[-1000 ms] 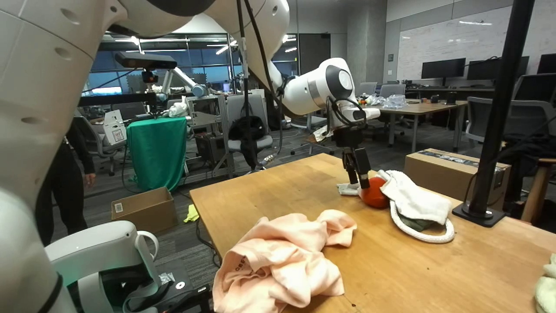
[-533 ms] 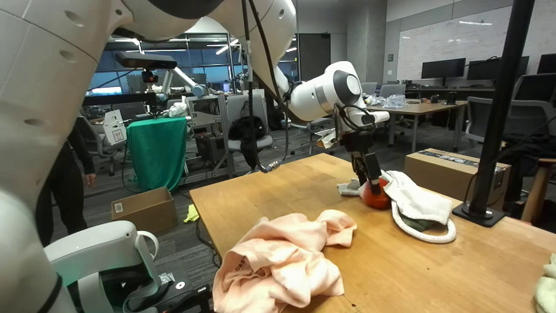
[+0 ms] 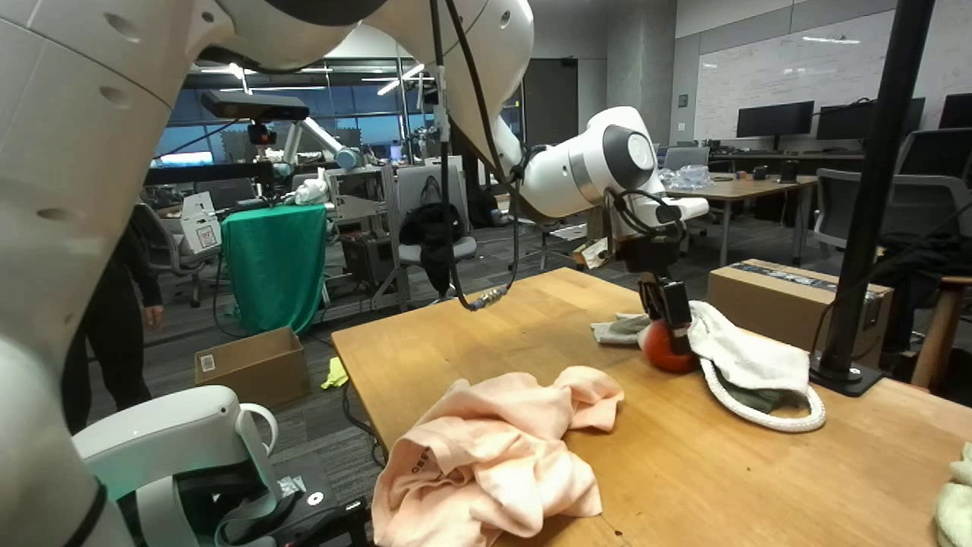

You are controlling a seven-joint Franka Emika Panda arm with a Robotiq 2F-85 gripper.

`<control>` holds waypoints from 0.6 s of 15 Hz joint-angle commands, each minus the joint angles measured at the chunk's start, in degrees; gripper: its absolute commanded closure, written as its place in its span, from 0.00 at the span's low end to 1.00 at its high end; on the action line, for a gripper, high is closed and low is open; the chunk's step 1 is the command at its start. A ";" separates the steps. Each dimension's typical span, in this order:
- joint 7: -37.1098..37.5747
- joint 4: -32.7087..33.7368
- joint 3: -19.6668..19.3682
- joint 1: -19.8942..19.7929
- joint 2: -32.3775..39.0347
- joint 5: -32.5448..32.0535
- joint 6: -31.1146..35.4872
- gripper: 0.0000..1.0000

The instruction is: Spread out the clothes and the objects on the table

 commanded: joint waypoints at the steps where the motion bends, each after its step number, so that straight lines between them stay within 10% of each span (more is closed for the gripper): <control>1: -0.61 -1.57 -0.24 -0.91 -1.25 -0.74 1.80 0.61; 5: -8.89 -3.56 1.62 -3.36 -3.70 1.75 2.55 0.90; 9: -20.25 -7.27 2.60 -5.12 -9.18 3.50 0.50 0.92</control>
